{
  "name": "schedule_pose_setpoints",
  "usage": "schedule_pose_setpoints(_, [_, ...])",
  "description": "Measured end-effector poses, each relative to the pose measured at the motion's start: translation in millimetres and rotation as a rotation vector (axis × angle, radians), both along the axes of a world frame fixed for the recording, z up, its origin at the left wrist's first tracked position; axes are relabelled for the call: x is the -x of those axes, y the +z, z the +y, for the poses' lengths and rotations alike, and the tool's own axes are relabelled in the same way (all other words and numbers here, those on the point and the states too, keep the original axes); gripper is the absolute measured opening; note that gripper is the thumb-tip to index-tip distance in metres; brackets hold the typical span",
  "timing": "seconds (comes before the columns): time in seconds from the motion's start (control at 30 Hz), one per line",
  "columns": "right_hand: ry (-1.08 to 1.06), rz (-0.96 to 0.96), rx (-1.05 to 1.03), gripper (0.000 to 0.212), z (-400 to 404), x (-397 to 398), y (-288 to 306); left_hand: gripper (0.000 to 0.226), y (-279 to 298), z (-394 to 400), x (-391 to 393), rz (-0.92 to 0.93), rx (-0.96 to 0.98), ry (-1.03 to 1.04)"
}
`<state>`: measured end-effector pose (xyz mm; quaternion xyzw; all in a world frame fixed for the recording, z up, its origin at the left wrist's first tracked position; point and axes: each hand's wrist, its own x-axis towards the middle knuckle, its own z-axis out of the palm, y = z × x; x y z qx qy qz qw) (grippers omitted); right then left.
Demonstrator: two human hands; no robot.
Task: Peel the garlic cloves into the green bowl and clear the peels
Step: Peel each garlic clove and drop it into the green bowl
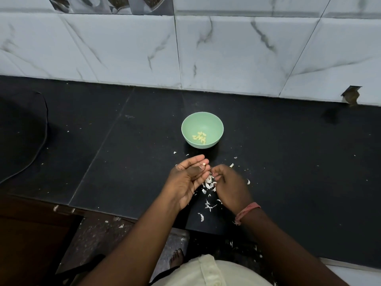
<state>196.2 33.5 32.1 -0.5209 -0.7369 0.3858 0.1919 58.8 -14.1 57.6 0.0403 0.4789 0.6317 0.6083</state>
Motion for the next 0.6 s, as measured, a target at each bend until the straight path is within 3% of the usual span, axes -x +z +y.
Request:
schedule_pose_setpoints(0.23, [0.09,-0.059,-0.082,0.033,3.2,-2.4,-0.8,0.022,2.2,2.2,-2.5,-0.019,0.017,0.057])
schedule_pose_setpoints(0.33, [0.152,-0.136,-0.126,0.05,5.3,-4.6,-2.4,0.017,1.5,5.3,-3.2,-0.05,0.056,0.101])
schedule_pose_setpoints(0.43, [0.18,-0.039,-0.138,0.061,5.9,-3.9,-1.5,0.019,0.5,8.3,-4.3,-0.048,0.08,0.125])
schedule_pose_setpoints(0.6, [0.032,0.218,-0.182,0.046,9.1,-1.7,5.2,0.02,0.3,9.6,-13.3,-0.038,0.081,0.16])
